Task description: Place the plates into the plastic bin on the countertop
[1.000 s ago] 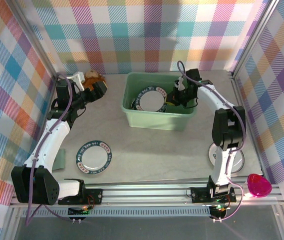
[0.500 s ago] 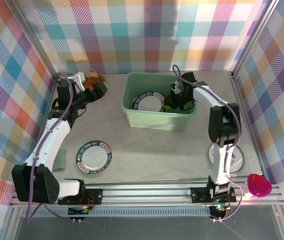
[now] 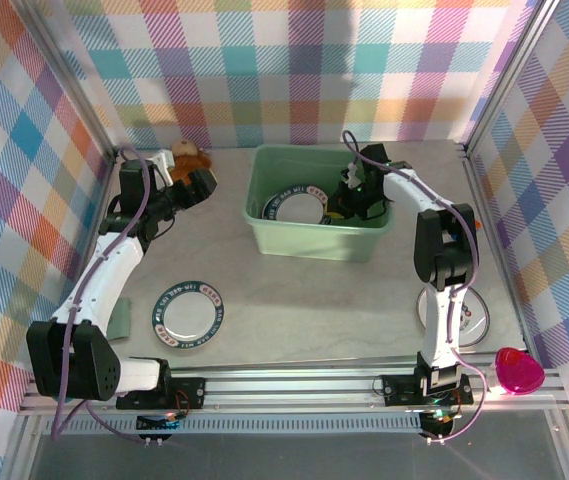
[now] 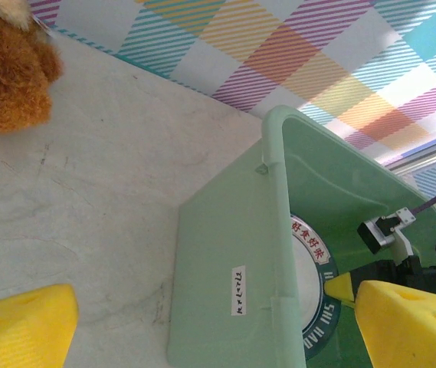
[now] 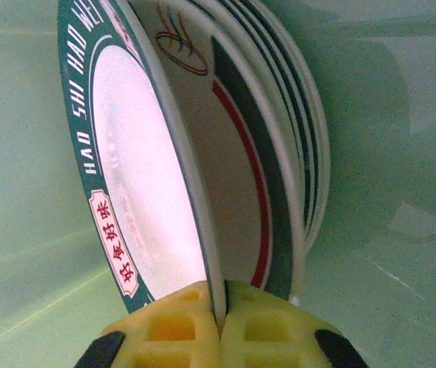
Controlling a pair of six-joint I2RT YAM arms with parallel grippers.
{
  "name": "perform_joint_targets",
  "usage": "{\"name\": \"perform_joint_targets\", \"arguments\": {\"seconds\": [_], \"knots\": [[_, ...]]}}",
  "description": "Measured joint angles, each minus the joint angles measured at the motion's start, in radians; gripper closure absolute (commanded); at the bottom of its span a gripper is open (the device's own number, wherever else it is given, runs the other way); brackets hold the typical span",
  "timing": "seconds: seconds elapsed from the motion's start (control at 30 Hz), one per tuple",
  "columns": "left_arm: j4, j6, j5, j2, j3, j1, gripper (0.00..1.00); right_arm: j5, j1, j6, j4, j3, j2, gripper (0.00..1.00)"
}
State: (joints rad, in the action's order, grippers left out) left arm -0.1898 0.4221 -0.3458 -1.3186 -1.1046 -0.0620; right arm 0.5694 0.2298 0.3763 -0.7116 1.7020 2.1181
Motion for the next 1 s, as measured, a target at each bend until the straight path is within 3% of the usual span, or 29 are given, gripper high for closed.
{"name": "perform_joint_targets", "arguments": {"seconds": [0.27, 0.7, 1.0], "knots": [[-0.002, 0.0, -0.001, -0.032, -0.018, 0.0, 0.07, -0.021, 0.001, 0.0, -0.017, 0.004, 0.0, 0.84], [-0.027, -0.005, 0.0, -0.035, -0.021, 0.0, 0.07, -0.039, 0.01, 0.001, -0.022, 0.004, 0.0, 0.48], [-0.051, -0.008, 0.0, -0.011, -0.021, 0.0, 0.07, -0.003, 0.02, 0.003, -0.001, 0.004, 0.0, 0.35]]}}
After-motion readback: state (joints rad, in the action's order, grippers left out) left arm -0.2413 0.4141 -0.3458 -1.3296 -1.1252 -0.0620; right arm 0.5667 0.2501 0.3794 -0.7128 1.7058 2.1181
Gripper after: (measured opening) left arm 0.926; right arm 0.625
